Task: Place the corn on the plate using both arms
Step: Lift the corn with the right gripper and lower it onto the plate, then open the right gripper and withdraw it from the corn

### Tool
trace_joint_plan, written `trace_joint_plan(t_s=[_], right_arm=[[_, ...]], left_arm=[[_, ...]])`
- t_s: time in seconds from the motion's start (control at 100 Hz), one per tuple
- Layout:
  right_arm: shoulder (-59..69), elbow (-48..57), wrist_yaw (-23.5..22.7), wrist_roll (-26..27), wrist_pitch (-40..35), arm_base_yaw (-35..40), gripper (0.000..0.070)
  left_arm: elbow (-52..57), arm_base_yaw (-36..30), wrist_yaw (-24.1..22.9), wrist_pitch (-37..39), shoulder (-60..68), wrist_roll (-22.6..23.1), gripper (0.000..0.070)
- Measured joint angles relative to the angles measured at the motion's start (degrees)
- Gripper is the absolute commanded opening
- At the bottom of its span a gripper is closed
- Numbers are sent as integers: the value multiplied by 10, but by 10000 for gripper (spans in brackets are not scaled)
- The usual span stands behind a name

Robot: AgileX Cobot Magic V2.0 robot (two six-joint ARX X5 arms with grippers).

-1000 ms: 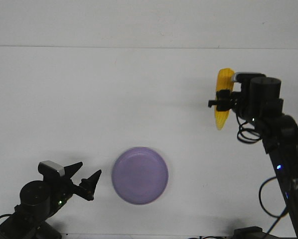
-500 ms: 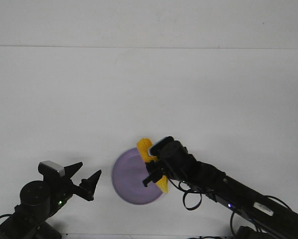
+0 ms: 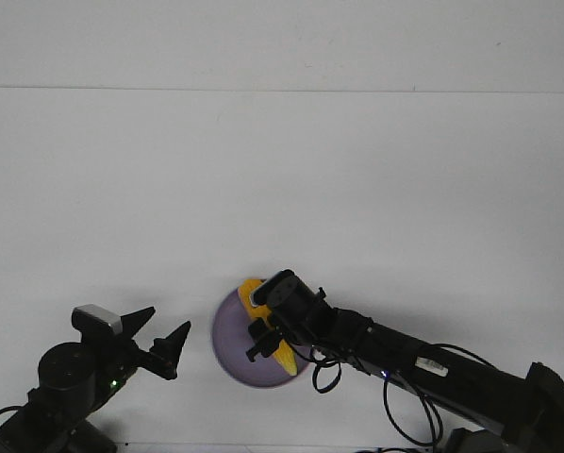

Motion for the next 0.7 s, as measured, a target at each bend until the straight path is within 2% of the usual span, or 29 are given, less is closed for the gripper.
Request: trace_joint_plan(t_s=[0.15, 0.23, 0.28, 0.45, 0.54, 0.7], right_arm=[[1, 0, 0, 0, 1, 0, 434], [-1, 0, -1, -1, 0, -2, 485], [-8, 0, -1, -2, -3, -6, 487], [-101, 0, 3, -20, -9, -25, 487], [-191, 3, 37, -46, -17, -39, 486], [-340, 8, 124, -111, -64, -60, 486]], left_arm=[[0, 0, 0, 0, 0, 0, 527], [0, 0, 0, 0, 0, 0, 527], [0, 0, 0, 0, 0, 0, 527], [0, 0, 0, 0, 0, 0, 527], [0, 0, 0, 0, 0, 0, 527], [0, 0, 0, 9, 0, 0, 527]])
